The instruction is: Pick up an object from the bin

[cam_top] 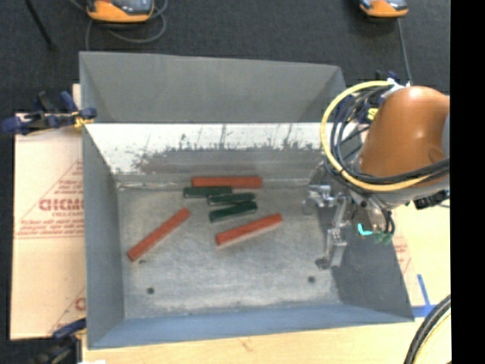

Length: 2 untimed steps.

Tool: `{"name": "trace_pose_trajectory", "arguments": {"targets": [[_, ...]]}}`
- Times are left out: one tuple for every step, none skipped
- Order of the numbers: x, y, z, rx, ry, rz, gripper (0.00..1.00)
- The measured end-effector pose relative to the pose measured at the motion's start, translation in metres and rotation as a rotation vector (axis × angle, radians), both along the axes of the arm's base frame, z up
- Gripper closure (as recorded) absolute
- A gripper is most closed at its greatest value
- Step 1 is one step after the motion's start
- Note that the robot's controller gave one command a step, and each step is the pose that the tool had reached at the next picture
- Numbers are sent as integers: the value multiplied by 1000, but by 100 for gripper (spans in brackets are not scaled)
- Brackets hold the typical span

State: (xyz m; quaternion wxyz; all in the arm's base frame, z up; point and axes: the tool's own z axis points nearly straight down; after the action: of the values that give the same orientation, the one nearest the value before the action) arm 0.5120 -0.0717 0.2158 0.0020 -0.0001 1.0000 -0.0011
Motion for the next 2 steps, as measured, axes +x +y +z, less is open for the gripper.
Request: {"name": "trace_pose_trajectory", "arguments": {"targets": [[53, 73, -148, 2, 0, 108, 0], [55, 71, -114, -1, -3, 153, 0]]}}
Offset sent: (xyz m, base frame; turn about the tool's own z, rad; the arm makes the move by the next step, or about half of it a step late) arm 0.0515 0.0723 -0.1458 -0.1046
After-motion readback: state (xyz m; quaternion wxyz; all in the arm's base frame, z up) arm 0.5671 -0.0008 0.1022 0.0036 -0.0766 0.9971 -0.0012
